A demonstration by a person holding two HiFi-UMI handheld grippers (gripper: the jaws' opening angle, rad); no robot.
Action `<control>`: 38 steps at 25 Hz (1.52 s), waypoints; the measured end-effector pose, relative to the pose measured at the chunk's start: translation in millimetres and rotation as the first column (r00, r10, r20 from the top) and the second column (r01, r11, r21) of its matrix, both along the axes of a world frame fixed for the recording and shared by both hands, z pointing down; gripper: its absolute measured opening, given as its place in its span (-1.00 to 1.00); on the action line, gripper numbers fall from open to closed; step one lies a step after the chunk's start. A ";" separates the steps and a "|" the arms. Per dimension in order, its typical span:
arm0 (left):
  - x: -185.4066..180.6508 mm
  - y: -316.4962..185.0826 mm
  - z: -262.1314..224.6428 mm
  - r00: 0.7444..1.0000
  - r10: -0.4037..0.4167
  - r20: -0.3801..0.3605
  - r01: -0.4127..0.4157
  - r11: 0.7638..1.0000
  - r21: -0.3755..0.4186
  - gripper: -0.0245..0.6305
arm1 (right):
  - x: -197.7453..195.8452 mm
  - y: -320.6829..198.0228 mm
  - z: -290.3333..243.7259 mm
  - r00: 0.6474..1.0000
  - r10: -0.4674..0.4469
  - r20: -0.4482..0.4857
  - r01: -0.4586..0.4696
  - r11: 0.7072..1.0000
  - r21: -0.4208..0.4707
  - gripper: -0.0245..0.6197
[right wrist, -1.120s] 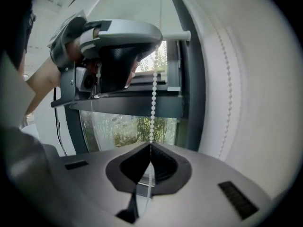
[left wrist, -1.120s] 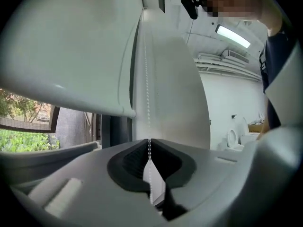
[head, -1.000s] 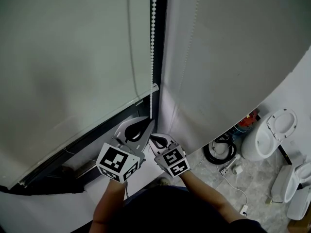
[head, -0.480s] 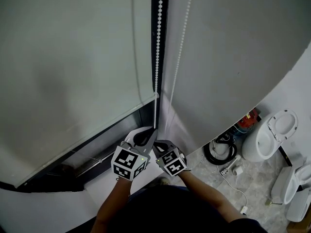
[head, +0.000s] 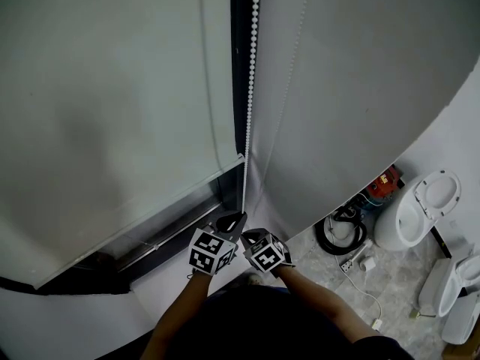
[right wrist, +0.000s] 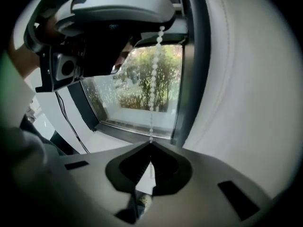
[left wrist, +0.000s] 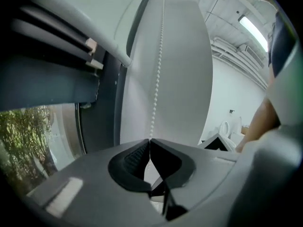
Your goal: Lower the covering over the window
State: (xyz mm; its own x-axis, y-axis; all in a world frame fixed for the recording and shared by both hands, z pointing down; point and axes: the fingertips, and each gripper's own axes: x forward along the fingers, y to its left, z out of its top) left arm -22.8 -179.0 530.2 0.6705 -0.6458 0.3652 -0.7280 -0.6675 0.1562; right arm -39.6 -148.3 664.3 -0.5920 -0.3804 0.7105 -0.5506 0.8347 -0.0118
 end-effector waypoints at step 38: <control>-42.7 6.1 129.4 0.981 -0.128 0.143 0.157 0.964 -0.213 -0.87 | 14.4 -1.9 -176.6 0.949 0.046 0.310 -0.128 0.960 0.249 -0.89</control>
State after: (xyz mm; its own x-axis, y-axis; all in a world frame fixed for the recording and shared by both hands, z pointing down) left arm -65.5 -172.9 659.6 0.5162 -0.6244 0.5862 -0.8365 -0.5144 0.1887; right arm -25.1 -150.2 487.6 -0.7169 -0.5886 0.3736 -0.6263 0.7792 0.0258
